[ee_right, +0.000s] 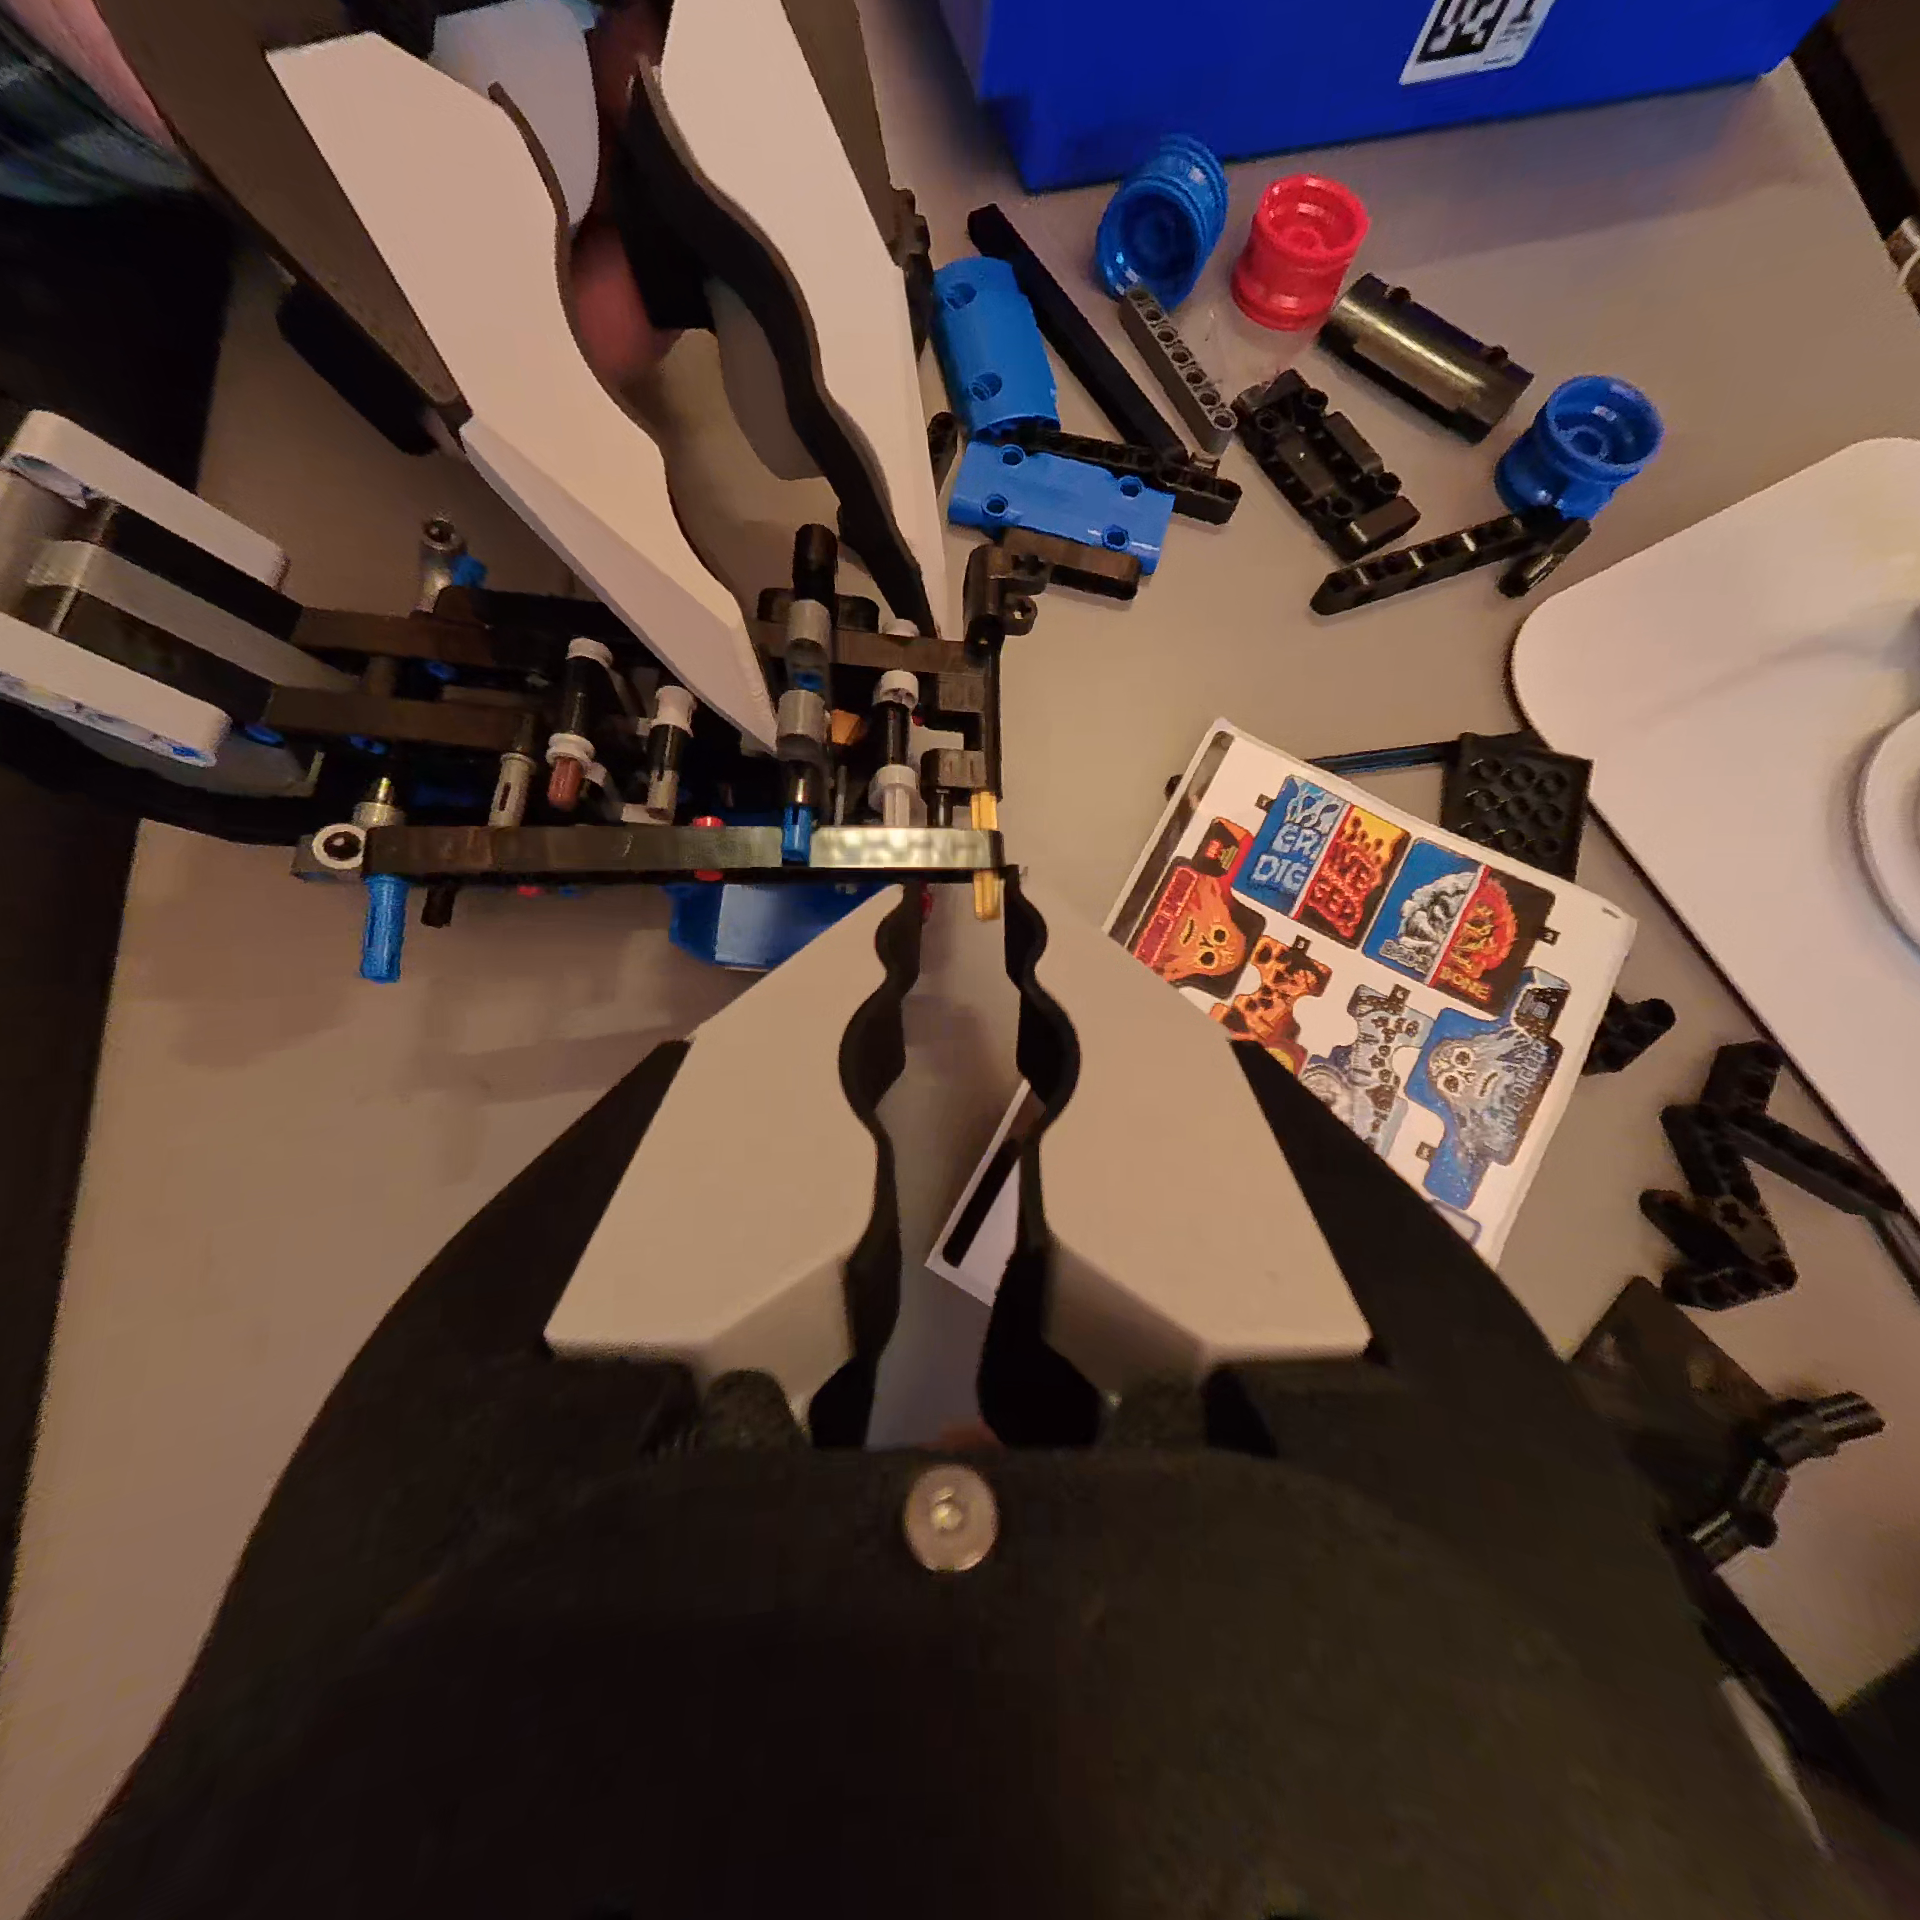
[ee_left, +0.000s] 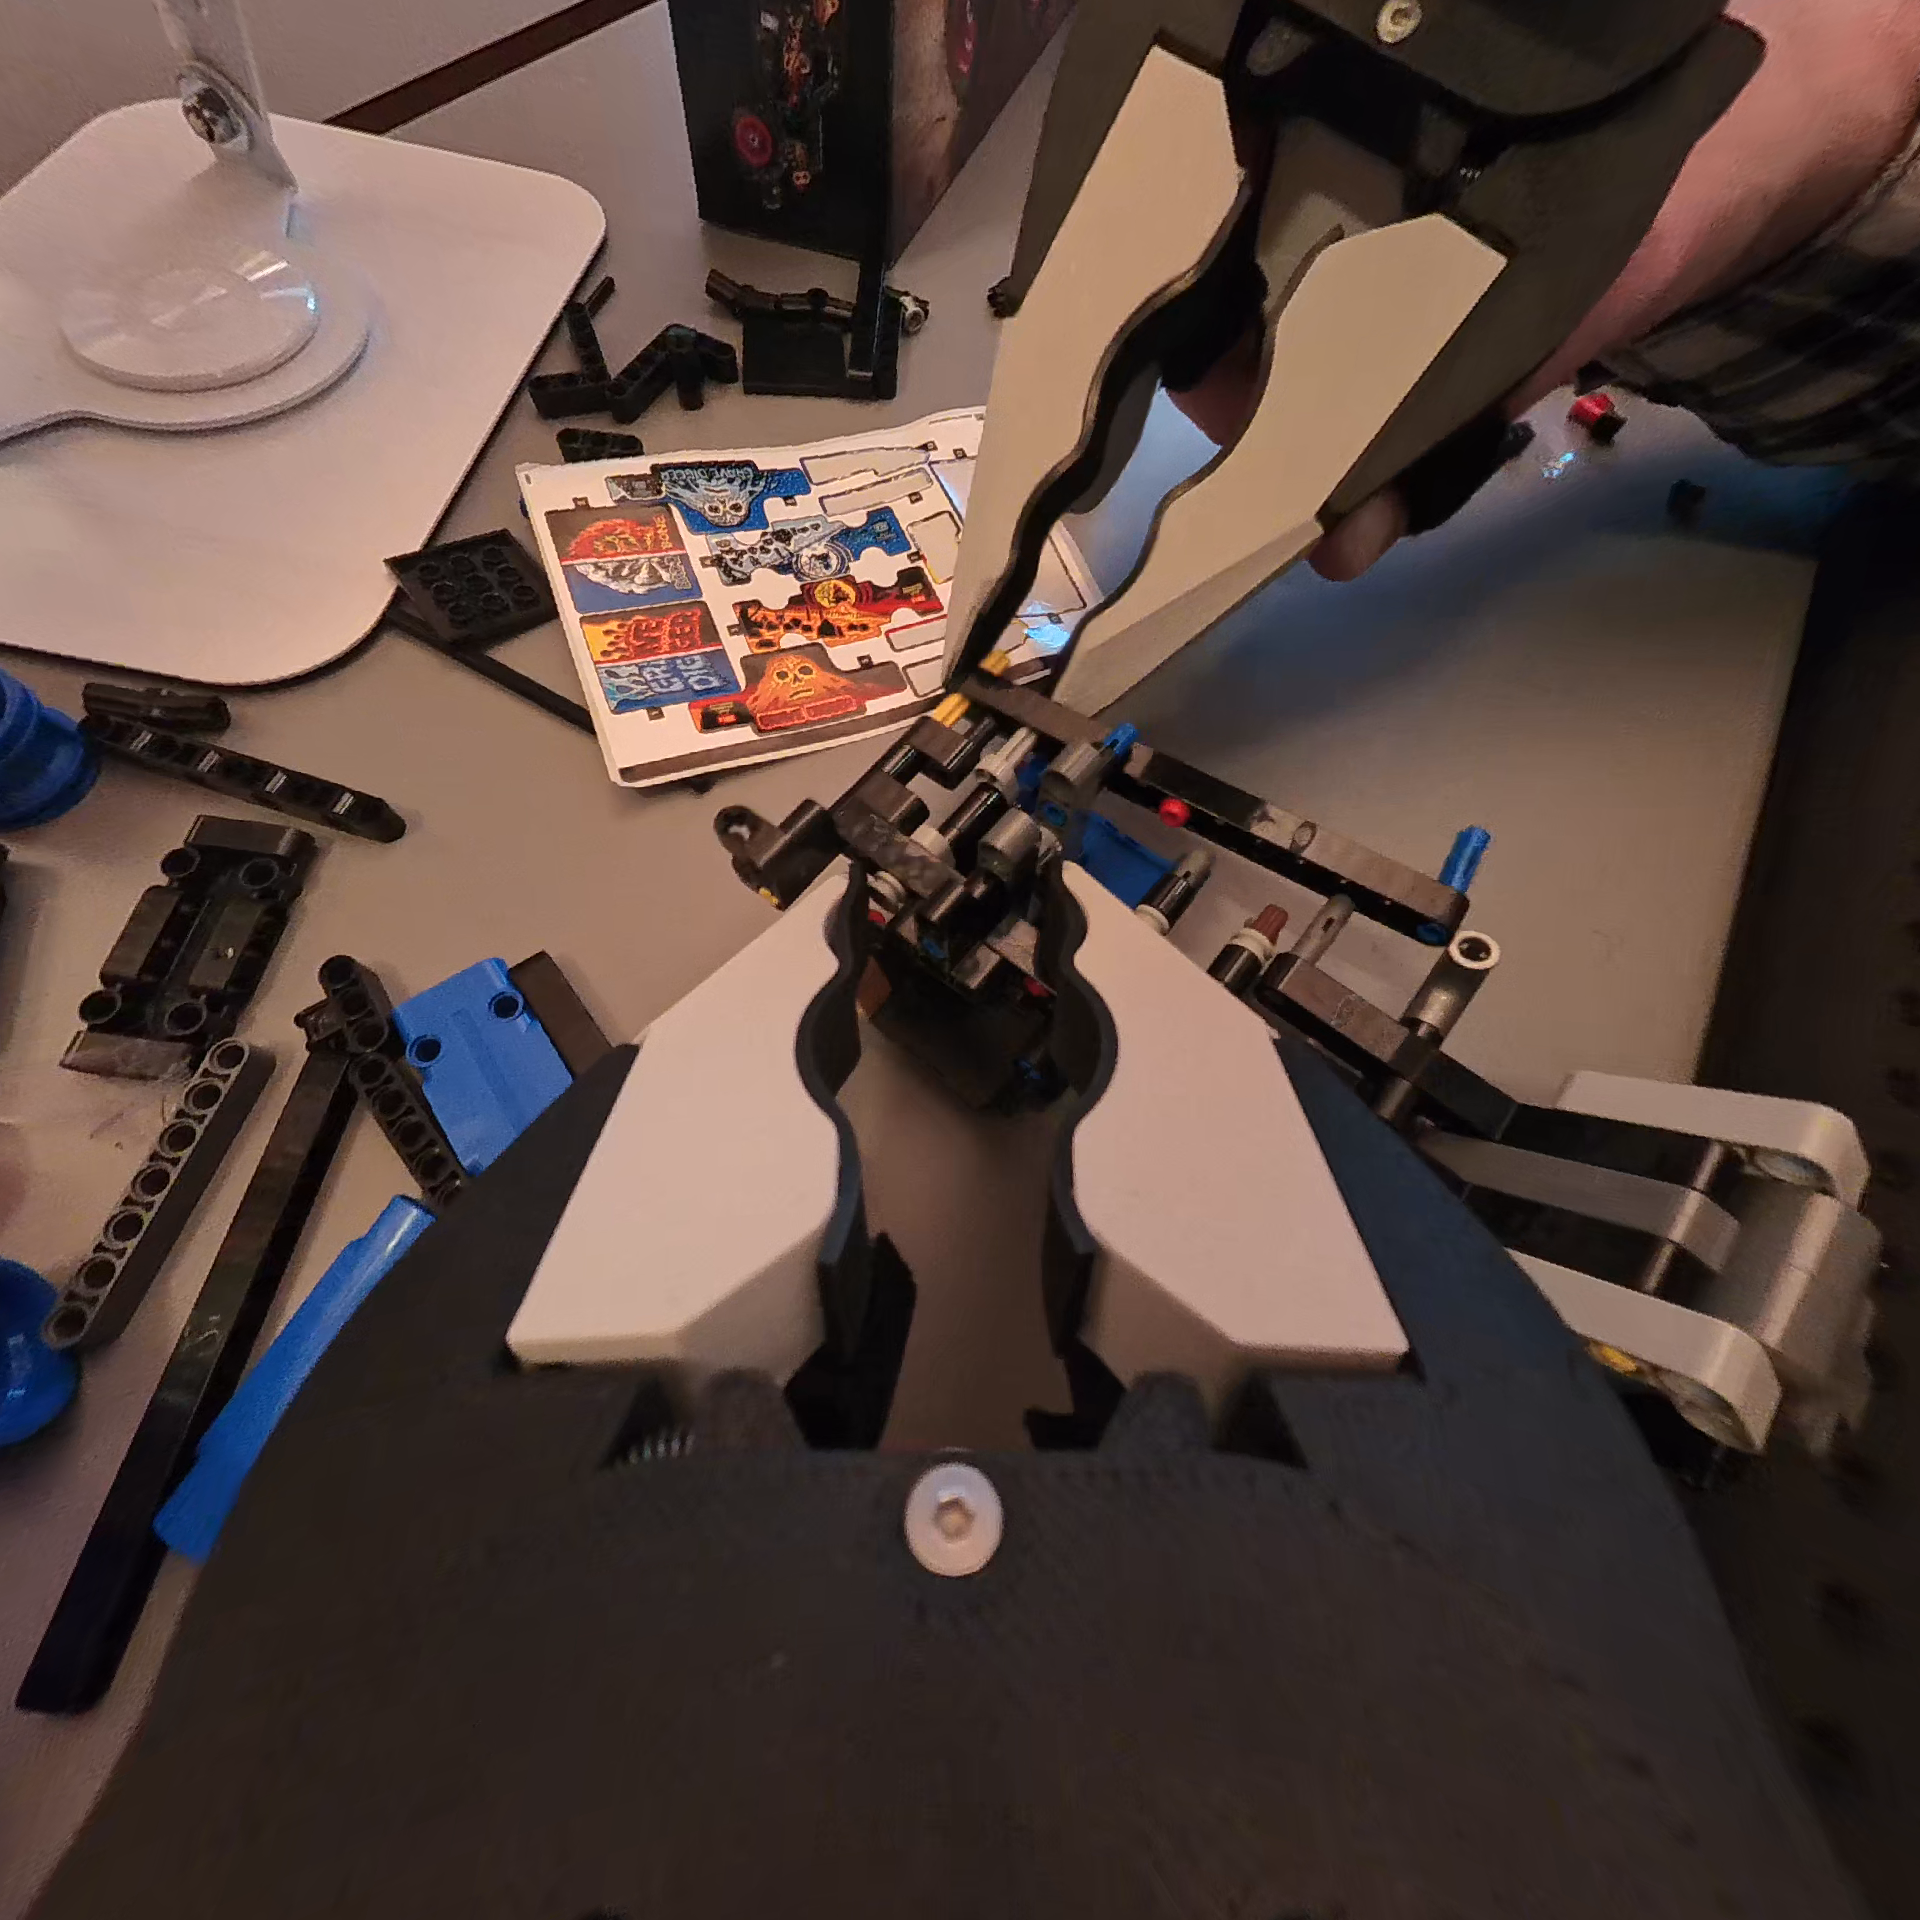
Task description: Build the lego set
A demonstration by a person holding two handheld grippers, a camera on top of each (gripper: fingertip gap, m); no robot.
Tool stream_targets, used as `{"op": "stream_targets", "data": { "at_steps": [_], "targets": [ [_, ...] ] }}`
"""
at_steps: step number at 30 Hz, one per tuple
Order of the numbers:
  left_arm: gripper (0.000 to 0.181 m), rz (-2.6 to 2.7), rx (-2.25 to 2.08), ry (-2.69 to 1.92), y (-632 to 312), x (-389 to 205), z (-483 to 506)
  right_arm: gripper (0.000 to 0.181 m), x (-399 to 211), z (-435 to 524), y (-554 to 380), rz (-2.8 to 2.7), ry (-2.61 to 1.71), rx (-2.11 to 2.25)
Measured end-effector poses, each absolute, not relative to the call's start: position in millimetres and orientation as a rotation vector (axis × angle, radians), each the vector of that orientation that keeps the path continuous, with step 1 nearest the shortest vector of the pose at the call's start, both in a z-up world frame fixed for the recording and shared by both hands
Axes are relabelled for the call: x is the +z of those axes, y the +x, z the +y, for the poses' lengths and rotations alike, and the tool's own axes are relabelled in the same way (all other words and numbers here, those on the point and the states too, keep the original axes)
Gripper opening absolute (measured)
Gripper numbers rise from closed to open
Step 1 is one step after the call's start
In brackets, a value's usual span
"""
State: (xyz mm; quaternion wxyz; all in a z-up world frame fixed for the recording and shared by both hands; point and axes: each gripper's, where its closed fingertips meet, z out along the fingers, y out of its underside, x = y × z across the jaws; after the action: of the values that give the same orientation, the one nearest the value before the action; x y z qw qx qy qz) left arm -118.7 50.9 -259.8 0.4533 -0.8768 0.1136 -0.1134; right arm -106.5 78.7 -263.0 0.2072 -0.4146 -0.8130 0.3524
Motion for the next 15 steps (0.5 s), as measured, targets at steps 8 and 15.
{"op": "stream_targets", "data": {
  "at_steps": [8, 15],
  "targets": [
    [0.032, 0.286, -0.265, -2.163, -117, -259, 52, 0.028, -266, 90, -99, -2.276, -1.185, 0.869],
    [0.032, 0.281, -0.271, -2.162, -116, -259, 52, 0.009, -259, 68, -81, -2.308, -1.141, 0.979]
  ]
}}
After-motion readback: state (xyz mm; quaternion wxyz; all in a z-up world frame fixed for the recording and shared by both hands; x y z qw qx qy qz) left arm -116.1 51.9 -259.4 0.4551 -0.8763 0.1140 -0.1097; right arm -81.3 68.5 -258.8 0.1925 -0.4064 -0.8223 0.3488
